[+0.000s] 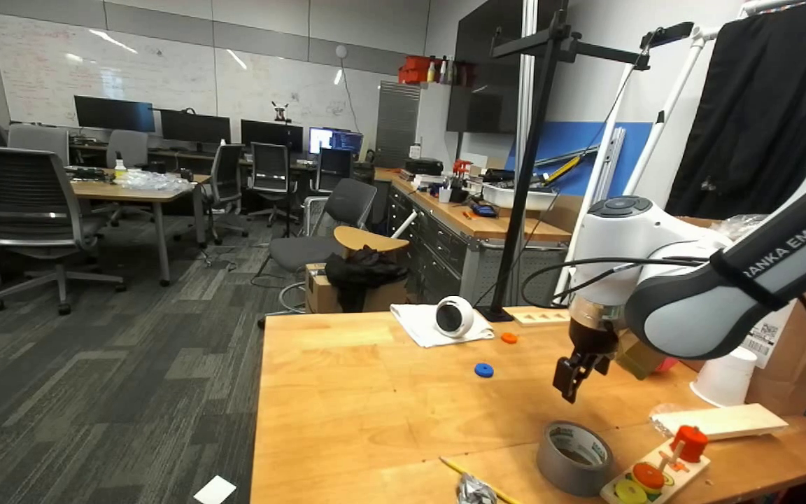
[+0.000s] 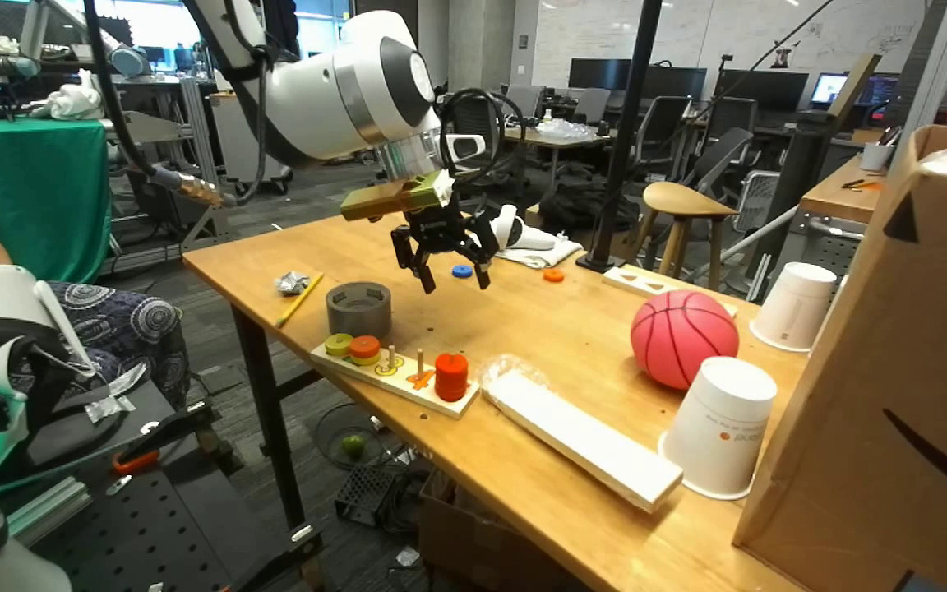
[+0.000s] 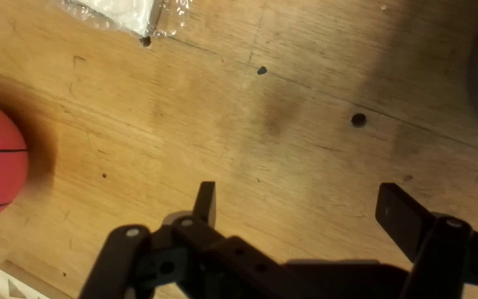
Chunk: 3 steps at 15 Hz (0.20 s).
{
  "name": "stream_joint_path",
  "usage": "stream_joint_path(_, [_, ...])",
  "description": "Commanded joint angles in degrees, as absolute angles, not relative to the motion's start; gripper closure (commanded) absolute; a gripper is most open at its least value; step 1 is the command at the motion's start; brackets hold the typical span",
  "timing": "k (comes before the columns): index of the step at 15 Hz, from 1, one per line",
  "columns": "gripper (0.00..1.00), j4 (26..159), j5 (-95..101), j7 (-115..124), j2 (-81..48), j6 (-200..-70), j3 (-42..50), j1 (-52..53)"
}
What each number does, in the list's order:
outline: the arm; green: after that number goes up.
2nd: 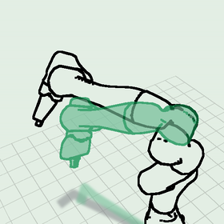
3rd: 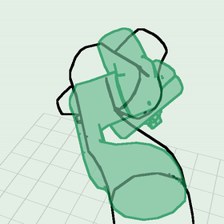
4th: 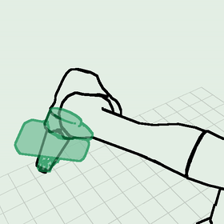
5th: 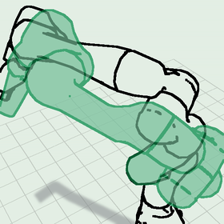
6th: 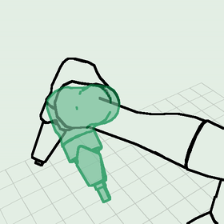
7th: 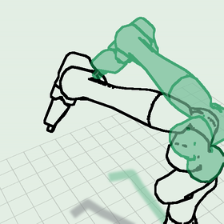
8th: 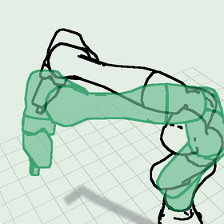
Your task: Move the red ball to the right
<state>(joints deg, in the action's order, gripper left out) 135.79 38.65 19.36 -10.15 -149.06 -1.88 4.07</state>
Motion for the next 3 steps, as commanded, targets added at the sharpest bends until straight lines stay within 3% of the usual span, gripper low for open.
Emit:
stream_joint_path(1, [0.0,135.81,38.2,18.97,-10.02,-149.06,-0.93,4.94])
stream_joint_path(3, [0.0,135.82,38.19,18.93,-10.01,-149.09,-0.91,4.89])
